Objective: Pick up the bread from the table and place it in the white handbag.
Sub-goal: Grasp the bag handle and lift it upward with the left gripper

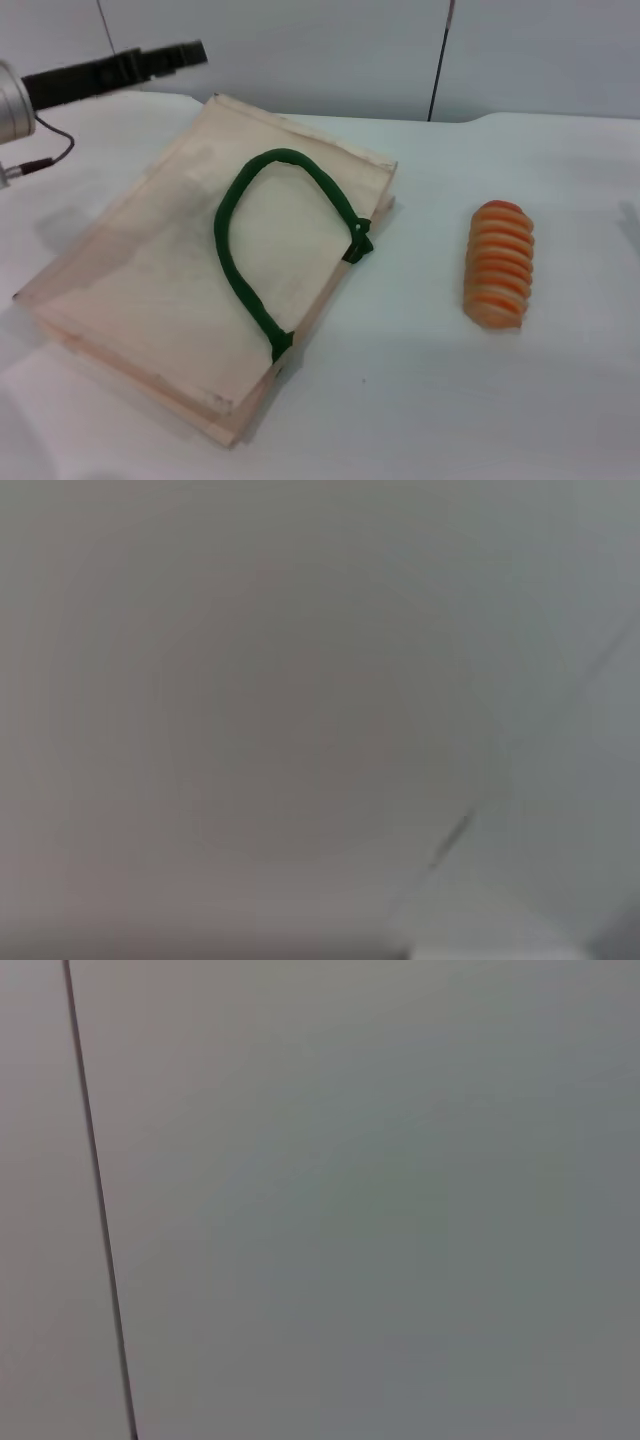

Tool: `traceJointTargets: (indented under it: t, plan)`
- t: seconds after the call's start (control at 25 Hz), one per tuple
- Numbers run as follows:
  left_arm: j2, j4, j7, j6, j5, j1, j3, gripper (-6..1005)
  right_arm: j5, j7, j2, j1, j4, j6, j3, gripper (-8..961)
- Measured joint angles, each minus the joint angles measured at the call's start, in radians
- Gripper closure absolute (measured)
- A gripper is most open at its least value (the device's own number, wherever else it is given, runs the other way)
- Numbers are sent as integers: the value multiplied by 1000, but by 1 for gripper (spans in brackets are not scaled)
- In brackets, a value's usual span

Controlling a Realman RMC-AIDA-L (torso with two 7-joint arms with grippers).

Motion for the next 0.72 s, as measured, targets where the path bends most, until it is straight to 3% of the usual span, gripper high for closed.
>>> traceJointTargets:
  t: [0.08, 0.28, 0.52, 0.72]
  plan:
    - [2, -54, -76, 17, 143, -45, 1, 259, -1, 0, 0, -1, -1, 0, 0, 71]
    - [-3, -90, -115, -11, 331, -119, 1, 262, -1, 0, 0, -1, -3, 0, 0, 72]
    - [-33, -82, -116, -117, 439, -166, 1, 265, -1, 0, 0, 4, -2, 0, 0, 72]
    - [-38, -28, -119, -184, 499, -192, 1, 266, 0, 1, 0, 5, 0, 0, 0, 72]
